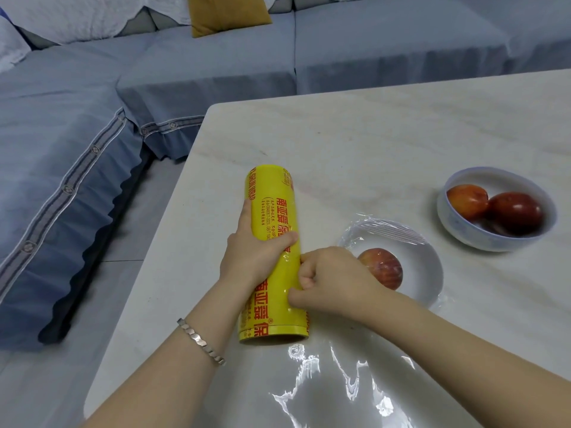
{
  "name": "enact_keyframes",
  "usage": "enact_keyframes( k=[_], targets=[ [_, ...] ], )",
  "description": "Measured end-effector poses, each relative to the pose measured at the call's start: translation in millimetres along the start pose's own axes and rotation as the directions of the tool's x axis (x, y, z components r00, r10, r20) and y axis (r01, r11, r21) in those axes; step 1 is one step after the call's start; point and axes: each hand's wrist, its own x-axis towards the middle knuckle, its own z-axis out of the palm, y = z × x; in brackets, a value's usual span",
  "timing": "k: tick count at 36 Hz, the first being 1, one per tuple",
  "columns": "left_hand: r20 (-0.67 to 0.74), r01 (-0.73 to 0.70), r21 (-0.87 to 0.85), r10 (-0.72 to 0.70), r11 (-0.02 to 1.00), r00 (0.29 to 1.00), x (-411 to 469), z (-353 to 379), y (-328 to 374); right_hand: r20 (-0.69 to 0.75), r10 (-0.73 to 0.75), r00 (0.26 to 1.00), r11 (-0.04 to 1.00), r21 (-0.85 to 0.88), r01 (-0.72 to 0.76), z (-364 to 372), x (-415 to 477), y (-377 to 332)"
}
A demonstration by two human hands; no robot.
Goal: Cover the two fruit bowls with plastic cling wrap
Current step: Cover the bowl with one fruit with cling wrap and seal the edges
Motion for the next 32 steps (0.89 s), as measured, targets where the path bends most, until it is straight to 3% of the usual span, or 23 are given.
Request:
enact_keyframes(
  k=[5, 9, 11, 16, 21, 23, 28, 32],
  targets=[
    [-0.002, 0.019, 0.035, -0.019, 0.999, 1.0, -1, 2, 2, -0.089, -0.008, 0.996, 1.0, -0.009, 0.008, 10, 1, 3],
    [0.0, 0.004, 0.031, -0.004, 1.0, 1.0, -2, 2, 2, -0.352, -0.312, 0.883, 0.95, -0.144, 0.279, 27, 9, 24],
    [-0.005, -0.007, 0.017, 0.008, 1.0, 1.0, -2, 0, 2, -0.394, -0.356, 0.847, 0.934, -0.117, 0.337, 32, 11, 32],
    [-0.005, -0.024, -0.024, 0.024, 0.999, 1.0, 0, -2, -1, -0.374, -0.497, 0.783, 0.865, -0.141, 0.482, 25, 5, 34],
    [0.001, -0.023, -0.025, 0.023, 0.999, 1.0, 0, -2, -1, -0.232, -0.54, 0.809, 0.841, -0.189, 0.508, 14, -25, 37],
    [-0.002, -0.019, -0.031, 0.019, 0.999, 1.0, 0, -2, -1, -0.253, -0.517, 0.818, 0.856, -0.185, 0.484, 10, -30, 41],
    [-0.003, -0.017, -0.031, 0.016, 0.999, 1.0, 0, -1, -1, -0.263, -0.598, 0.758, 0.789, -0.36, 0.498, -3, -33, 33],
    [0.0, -0.027, -0.076, 0.027, 0.997, 1.0, 2, -4, -4, -0.309, -0.589, 0.746, 0.805, -0.304, 0.51, -9, -44, 30]
  ],
)
